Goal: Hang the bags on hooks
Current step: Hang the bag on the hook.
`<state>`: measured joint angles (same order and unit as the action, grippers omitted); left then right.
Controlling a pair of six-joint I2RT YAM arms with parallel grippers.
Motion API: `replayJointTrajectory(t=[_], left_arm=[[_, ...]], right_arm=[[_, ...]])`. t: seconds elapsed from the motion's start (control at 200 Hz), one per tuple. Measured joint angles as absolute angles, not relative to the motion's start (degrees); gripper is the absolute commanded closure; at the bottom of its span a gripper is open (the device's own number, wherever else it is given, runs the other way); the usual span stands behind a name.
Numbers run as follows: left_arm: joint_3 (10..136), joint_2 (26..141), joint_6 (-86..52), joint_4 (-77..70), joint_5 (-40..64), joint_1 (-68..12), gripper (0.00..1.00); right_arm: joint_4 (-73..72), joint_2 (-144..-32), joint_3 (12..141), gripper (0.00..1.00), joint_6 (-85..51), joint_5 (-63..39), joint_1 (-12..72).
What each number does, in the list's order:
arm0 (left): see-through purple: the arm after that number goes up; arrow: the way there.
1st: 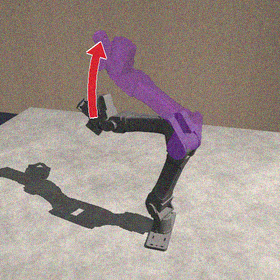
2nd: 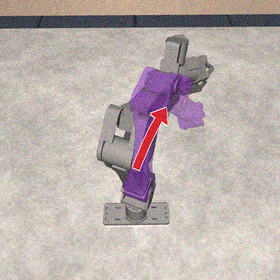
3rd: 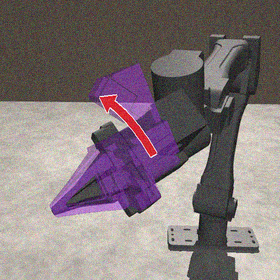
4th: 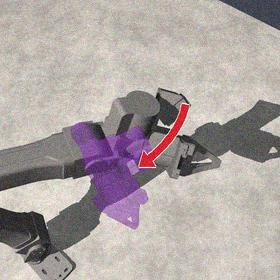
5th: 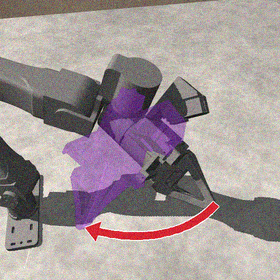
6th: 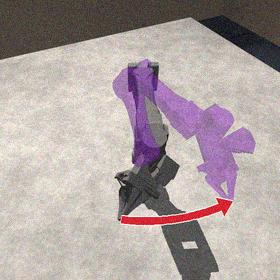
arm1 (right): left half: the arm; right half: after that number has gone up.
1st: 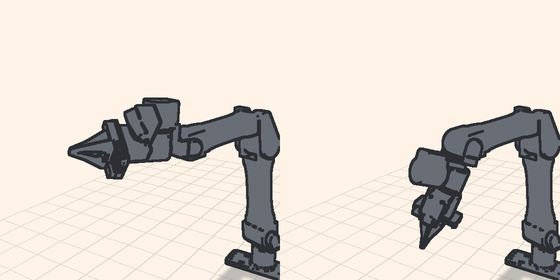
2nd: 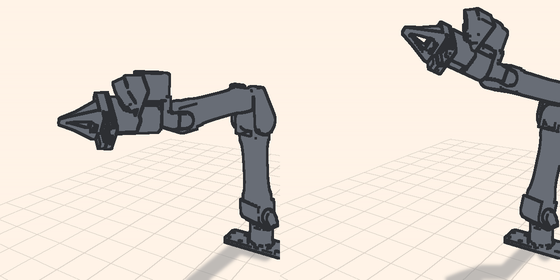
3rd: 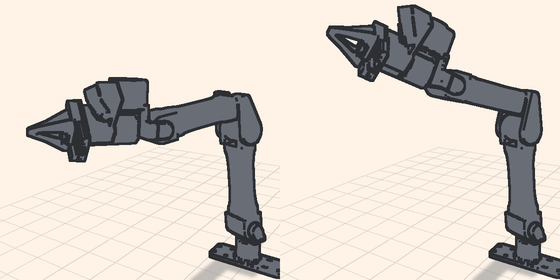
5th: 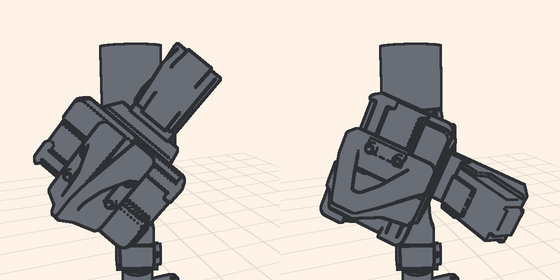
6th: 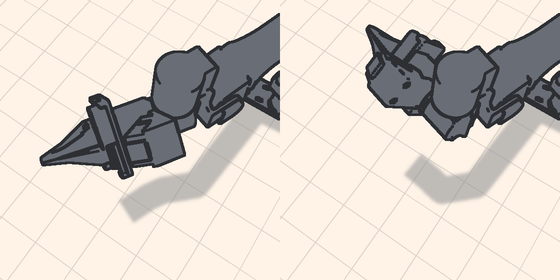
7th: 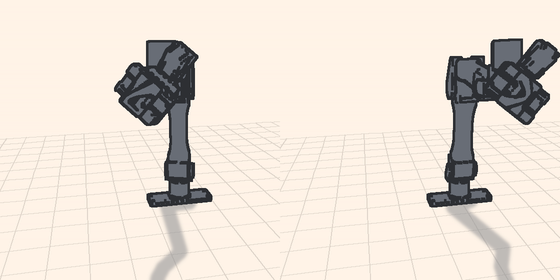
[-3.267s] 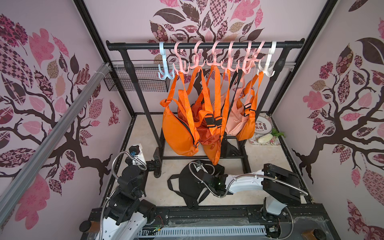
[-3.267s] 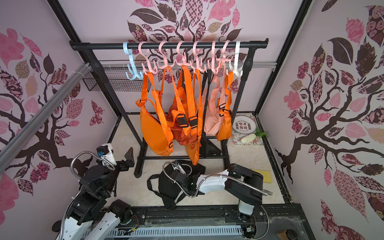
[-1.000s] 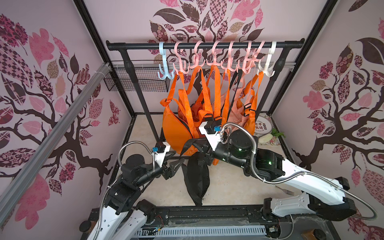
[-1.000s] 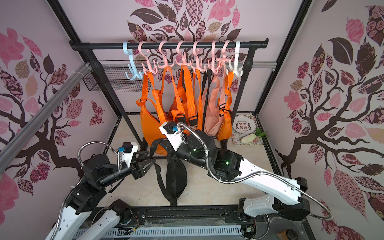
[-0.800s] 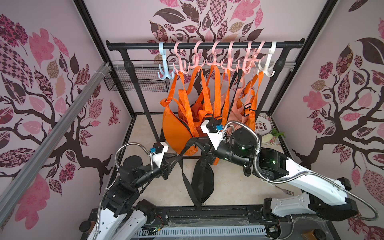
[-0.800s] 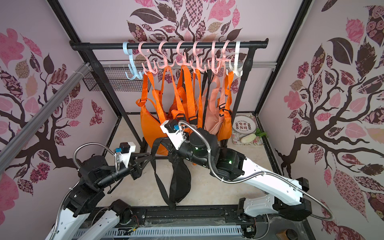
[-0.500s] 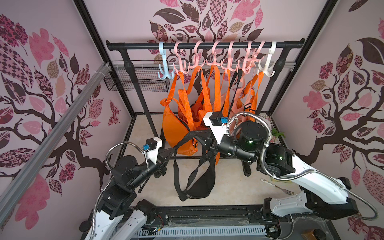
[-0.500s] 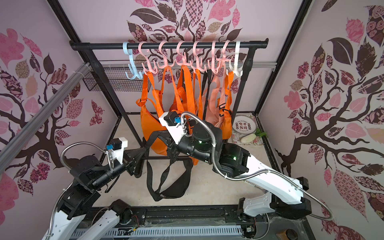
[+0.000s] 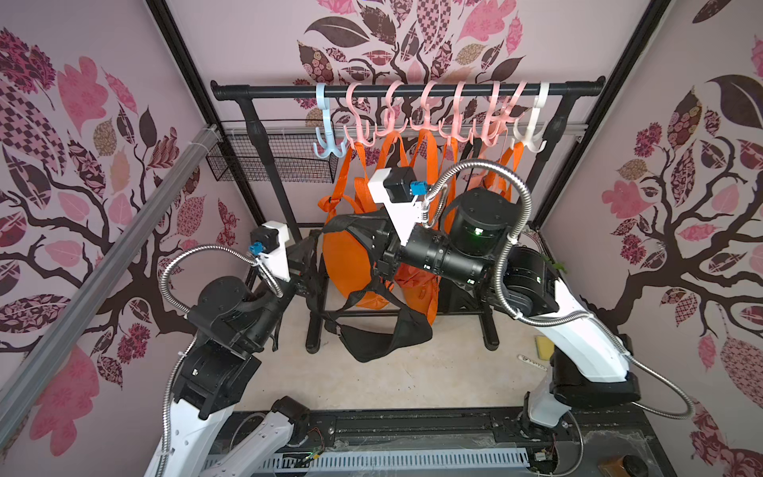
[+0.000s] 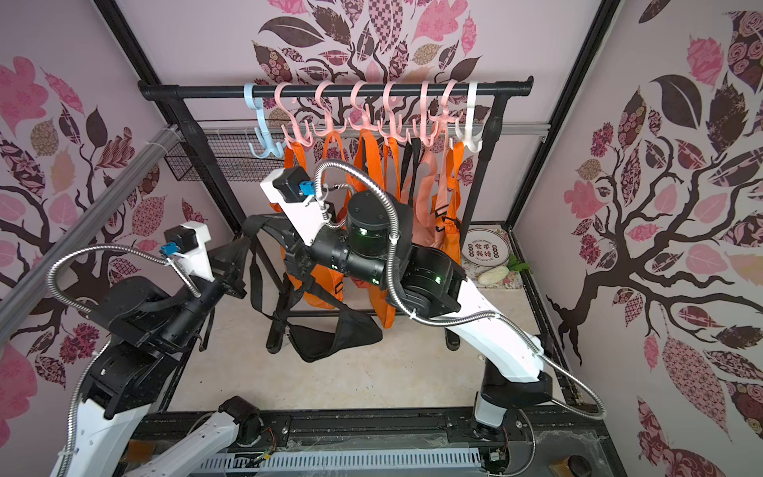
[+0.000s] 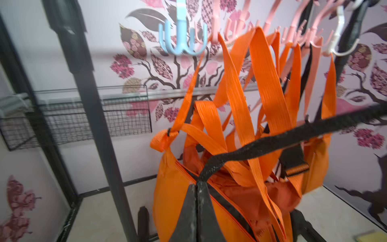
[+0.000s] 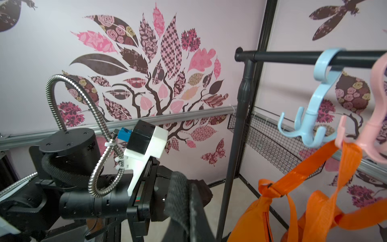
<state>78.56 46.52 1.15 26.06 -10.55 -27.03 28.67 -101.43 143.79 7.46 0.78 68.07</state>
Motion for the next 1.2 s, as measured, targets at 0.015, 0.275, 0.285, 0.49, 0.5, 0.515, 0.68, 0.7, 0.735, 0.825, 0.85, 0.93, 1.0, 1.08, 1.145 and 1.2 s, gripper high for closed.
replayJointTrajectory(t=[0.015, 0.275, 0.285, 0.49, 0.5, 0.515, 0.68, 0.7, 0.735, 0.825, 0.85, 0.93, 1.0, 1.08, 1.145, 1.2], left_arm=[[79.72, 47.24, 1.41, 26.02, -11.31, -27.03, 1.0], [97.45, 61.82, 3.97, 24.97, -18.39, -19.05, 1.0], [97.86, 62.22, 3.95, 24.97, -18.37, -18.72, 1.0], [111.68, 74.74, 4.67, 26.17, -18.81, -16.29, 1.0], [112.55, 75.46, 4.75, 26.37, -18.79, -16.25, 1.0], [113.95, 76.4, 4.8, 26.68, -18.76, -16.21, 1.0], [123.28, 82.94, 6.17, 27.51, -17.91, -15.92, 1.0], [123.87, 83.42, 6.37, 27.55, -17.8, -15.84, 1.0], [124.64, 84.12, 6.61, 27.59, -17.63, -15.68, 1.0], [125.86, 85.67, 7.25, 27.79, -16.8, -15.07, 1.0], [126.23, 86.21, 7.35, 27.97, -16.36, -14.76, 1.0], [127.42, 88.18, 7.07, 28.45, -14.39, -13.32, 1.0], [127.83, 89.8, 6.61, 28.88, -12.8, -12.05, 1.0], [128.11, 91.46, 6.15, 29.58, -11.27, -11.33, 1.0], [128.16, 92.53, 5.85, 30.15, -10.13, -11.27, 1.0], [128.16, 93.19, 5.61, 30.94, -9.3, -11.27, 1.0]], right_arm=[[29.04, -102.52, 145.82, 1.0, 7.77, 0.69, 67.96], [27.03, -108.53, 152.83, 1.0, 8.58, -3.7, 63.75], [26.76, -108.64, 152.83, 1.0, 8.58, -3.86, 63.51], [23.0, -112.73, 153.49, 1.0, 5.87, -8.62, 58.94], [22.87, -112.9, 153.49, 1.0, 5.65, -8.86, 58.67], [22.59, -113.1, 153.49, 1.0, 5.37, -9.23, 58.26], [19.4, -114.3, 153.49, 1.0, 2.28, -13.26, 54.5], [18.96, -114.37, 153.49, 1.0, 1.93, -13.65, 54.06], [18.28, -114.5, 153.49, 1.0, 1.43, -14.24, 53.43], [16.64, -115.04, 153.51, 1.0, 0.3, -15.51, 51.79], [16.29, -115.24, 153.51, 1.0, -0.08, -15.81, 51.31], [15.44, -115.94, 153.49, 1.0, -1.04, -16.71, 50.17], [14.81, -116.66, 153.51, 1.0, -2.02, -17.43, 48.93], [14.5, -117.4, 153.49, 1.0, -3.05, -17.96, 47.99], [14.48, -117.86, 153.49, 1.0, -3.77, -18.35, 47.11], [14.5, -118.04, 153.49, 1.0, -4.14, -18.55, 46.54]])
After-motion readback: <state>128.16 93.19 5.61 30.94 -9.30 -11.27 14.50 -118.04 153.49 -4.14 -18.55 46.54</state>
